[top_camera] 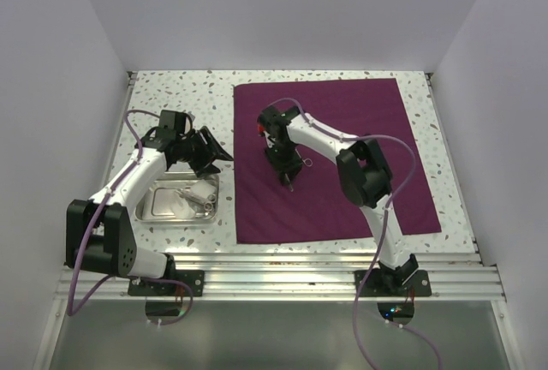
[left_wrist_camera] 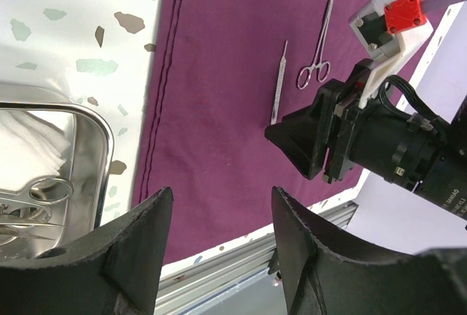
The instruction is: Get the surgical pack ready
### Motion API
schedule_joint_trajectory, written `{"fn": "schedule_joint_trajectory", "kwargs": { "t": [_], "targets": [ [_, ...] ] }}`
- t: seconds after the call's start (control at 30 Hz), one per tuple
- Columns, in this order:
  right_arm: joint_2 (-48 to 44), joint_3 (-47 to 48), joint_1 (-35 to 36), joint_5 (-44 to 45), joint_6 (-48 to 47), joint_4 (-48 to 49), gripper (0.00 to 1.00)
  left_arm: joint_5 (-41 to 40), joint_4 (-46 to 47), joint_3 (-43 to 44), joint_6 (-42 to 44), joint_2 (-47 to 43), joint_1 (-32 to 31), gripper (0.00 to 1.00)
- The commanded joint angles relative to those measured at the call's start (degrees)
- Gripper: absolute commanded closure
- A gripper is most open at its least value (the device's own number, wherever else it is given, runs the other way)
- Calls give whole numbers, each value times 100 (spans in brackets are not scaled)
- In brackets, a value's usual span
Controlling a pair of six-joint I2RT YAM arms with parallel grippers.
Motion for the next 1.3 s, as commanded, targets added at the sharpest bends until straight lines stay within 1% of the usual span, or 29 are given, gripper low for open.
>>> {"fn": "schedule_joint_trajectory", "kwargs": {
  "t": [0.0,0.47,0.57,0.6,0.7,0.83,0.93,0.97,1.03,1.2,1.27],
  "targets": [
    [164,258,9,178,102,-100,62,107,158,53,149,0,-34,39],
    [287,48,0,257,85,14,65,159,150,35,167,44,-34,39],
    [314,-40,-9,257,76,40,74,142,150,44,175,35,-34,40],
    [322,-58,-9,257,67,49,80,133,150,53,193,26,-34,39],
    [367,-23,0,257,67,-12,87,115,106,70,246,18,-34,39],
    [226,275,0,257,94,-144,90,115,79,0,255,-18,-43,39],
    [217,591,0,231,94,-372,96,133,97,-70,237,-35,-51,39],
    [208,644,0,169,94,-442,100,142,106,-79,228,-44,-51,39],
    [165,724,-35,29,120,-478,100,159,123,-71,219,-35,-78,39],
    [59,637,-324,-1023,383,-321,100,370,325,-88,140,9,-200,36],
    [15,619,-395,-1315,471,-172,100,458,404,-114,70,87,-271,36]
  ]
}}
